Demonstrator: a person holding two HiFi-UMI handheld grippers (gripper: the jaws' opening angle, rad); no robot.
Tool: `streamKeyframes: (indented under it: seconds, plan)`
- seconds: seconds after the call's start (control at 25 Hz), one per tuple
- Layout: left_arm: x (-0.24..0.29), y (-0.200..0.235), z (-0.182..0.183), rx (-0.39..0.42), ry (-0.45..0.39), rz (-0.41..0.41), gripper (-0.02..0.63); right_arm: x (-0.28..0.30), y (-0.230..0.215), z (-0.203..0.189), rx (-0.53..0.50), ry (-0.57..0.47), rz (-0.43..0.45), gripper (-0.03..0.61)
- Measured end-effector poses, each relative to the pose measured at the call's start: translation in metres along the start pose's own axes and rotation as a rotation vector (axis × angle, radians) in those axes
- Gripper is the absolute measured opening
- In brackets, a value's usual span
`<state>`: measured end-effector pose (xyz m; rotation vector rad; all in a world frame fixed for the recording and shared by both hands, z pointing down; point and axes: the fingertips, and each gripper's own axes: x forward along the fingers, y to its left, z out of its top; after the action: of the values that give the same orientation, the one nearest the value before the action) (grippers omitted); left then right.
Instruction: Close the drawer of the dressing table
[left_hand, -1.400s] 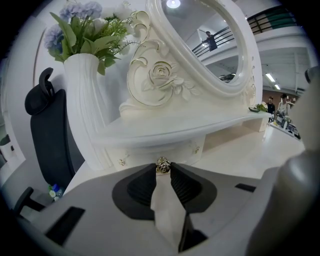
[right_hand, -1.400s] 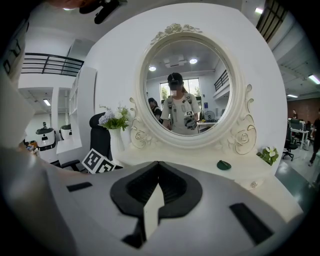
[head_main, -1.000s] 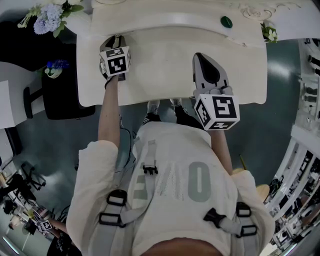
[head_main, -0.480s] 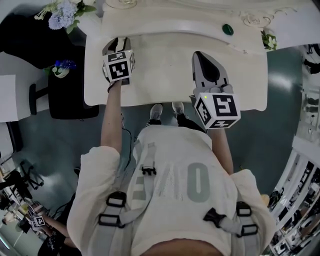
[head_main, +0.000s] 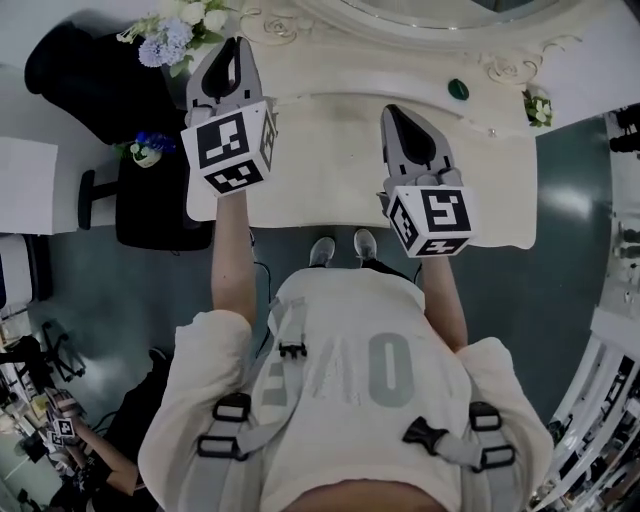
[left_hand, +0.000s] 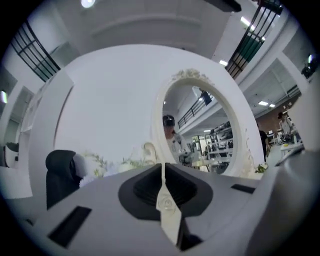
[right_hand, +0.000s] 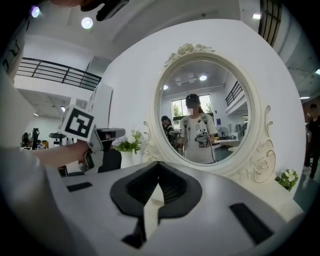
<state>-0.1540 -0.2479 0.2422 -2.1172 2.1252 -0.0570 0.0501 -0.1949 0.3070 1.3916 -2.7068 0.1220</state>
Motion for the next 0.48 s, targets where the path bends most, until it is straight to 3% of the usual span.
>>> streamKeyframes:
  seconds: [0.12, 0.24, 0.48]
  plan:
    - [-0.024, -0.009, 0.046, -0.023, -0.118, 0.021, 0.02, 0.004, 0.002, 0.016, -0.008, -0.046, 0.009, 0.009]
    - [-0.055, -0.026, 0.061, -0.055, -0.177, 0.02, 0.018, 0.002, 0.003, 0.027, 0.008, -0.083, 0.016, 0.009]
    - [-0.1, -0.06, 0.023, -0.079, -0.104, -0.019, 0.018, -0.008, 0.005, 0.028, 0.011, -0.106, 0.012, 0.009]
